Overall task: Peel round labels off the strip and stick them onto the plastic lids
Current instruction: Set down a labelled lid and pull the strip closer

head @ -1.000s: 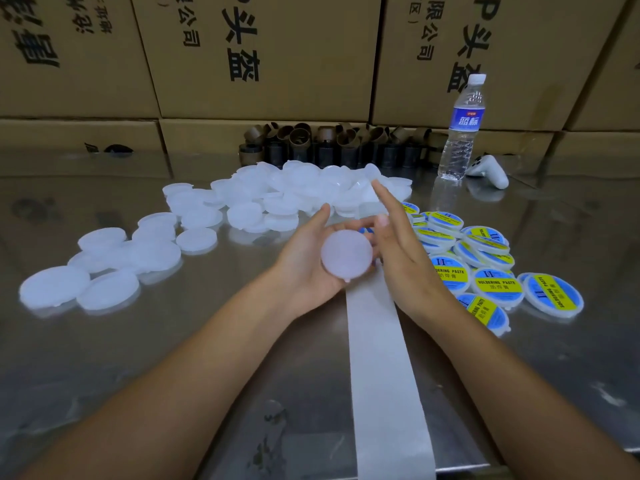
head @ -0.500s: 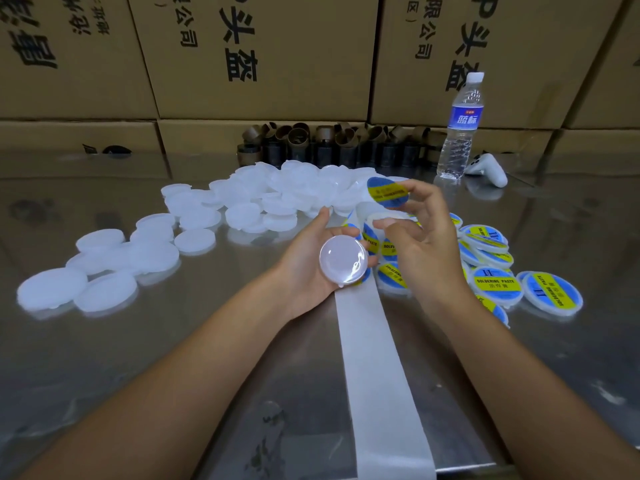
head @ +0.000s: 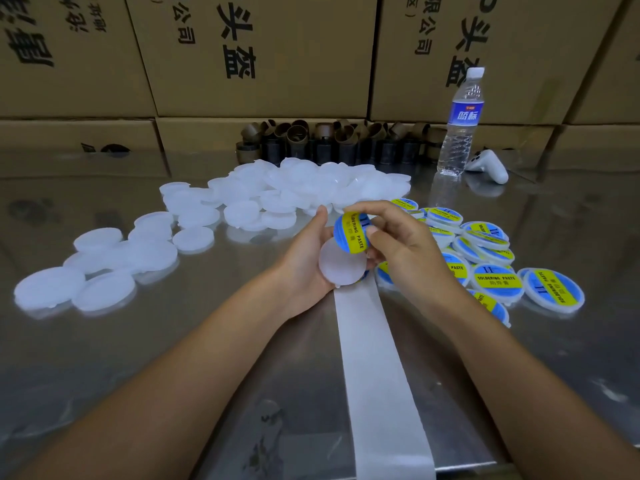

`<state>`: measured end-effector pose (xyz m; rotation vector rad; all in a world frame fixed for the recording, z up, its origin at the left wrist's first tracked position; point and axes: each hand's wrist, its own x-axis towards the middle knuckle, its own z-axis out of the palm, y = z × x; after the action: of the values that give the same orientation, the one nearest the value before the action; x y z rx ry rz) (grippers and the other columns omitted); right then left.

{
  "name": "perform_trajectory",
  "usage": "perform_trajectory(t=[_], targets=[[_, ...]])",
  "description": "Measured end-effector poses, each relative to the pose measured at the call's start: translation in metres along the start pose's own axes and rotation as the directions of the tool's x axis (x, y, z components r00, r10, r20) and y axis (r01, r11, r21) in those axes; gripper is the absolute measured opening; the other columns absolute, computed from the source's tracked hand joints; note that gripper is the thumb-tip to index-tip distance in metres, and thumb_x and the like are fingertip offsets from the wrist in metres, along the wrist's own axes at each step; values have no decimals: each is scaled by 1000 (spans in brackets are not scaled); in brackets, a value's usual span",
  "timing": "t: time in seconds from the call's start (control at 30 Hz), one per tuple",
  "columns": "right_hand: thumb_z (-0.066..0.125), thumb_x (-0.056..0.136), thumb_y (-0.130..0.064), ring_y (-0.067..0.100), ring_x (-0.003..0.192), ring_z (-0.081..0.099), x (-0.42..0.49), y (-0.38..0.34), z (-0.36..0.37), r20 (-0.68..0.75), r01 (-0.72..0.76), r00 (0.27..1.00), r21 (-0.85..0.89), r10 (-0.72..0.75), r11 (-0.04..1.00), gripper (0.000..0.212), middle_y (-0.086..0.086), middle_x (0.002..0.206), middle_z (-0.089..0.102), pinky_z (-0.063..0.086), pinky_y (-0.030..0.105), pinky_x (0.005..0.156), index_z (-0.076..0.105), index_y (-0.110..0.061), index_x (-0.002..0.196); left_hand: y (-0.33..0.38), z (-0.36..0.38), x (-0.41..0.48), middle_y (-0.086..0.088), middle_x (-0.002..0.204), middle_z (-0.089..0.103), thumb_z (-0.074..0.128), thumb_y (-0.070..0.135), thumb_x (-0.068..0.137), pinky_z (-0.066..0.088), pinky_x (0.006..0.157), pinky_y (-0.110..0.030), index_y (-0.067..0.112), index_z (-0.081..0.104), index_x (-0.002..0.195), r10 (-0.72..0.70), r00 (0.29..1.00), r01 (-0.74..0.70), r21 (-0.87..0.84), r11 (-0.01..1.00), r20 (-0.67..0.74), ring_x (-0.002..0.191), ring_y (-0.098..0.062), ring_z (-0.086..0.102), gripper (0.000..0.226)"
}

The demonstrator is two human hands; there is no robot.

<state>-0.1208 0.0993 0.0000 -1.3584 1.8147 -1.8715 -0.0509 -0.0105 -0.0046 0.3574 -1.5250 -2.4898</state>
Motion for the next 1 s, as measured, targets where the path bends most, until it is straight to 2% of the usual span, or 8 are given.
perform_trajectory(t=[0.03,0.1,0.17,0.23,0.43,0.53,0.8,1.0], targets=[[37,95,6,2,74,58,-1,1,1,7,4,1000,-36,-4,999,46,-15,78,63,45,19,68,63,-33,94,0,0,0,-11,99,69,16,49,102,49,89,-33,9,63,101,-5,1000,5,9,1000,0,88,-22,66,62],[40,95,1,10,87,56,-3,3,2,21,40,999,-176,-37,984,48,0,92,61,43,26,78,62,-41,91,-1,-1,1,-10,100,70,14,51,101,50,87,-29,8,63,104,-22,1000,22,17,1000,13,89,-18,68,65],[45,95,-5,4,79,48,-7,5,3,70,101,994,-372,-80,923,46,2,85,49,36,18,73,59,-49,89,0,-3,1,-17,116,66,13,53,101,48,92,-30,1,59,118,-36,999,35,42,998,13,103,-21,64,71],[48,94,-10,0,72,44,-8,5,3,110,136,989,-446,-96,885,42,-6,78,38,31,11,66,56,-51,89,1,-3,2,-24,128,58,12,54,100,47,95,-33,-4,51,132,-41,999,40,79,996,10,115,-28,59,76],[50,94,-10,-6,75,43,-9,7,2,117,146,988,-490,-101,860,31,-10,79,36,30,8,67,61,-38,92,2,-2,1,-28,131,54,11,54,100,47,96,-35,-5,46,135,-39,999,38,50,998,24,116,-31,57,77],[49,95,-10,-6,74,42,-9,7,1,125,141,988,-511,-89,848,26,-9,79,35,31,7,67,66,-30,96,2,-1,1,-27,125,56,11,55,100,48,93,-33,-6,46,135,-43,999,41,54,998,28,108,-29,59,79],[50,94,-10,-5,77,42,-9,9,1,139,147,987,-544,-84,826,26,-11,79,34,31,7,67,66,-30,97,1,-1,2,-30,132,52,14,56,100,44,100,-39,-7,44,136,-46,999,47,46,998,-13,110,-31,57,78],[50,94,-9,-4,74,42,-8,10,1,153,158,984,-555,-86,817,27,-11,80,34,31,8,63,66,-31,96,2,0,1,-27,128,55,14,56,100,48,92,-34,-6,44,136,-54,998,55,42,998,-10,106,-29,59,78]])
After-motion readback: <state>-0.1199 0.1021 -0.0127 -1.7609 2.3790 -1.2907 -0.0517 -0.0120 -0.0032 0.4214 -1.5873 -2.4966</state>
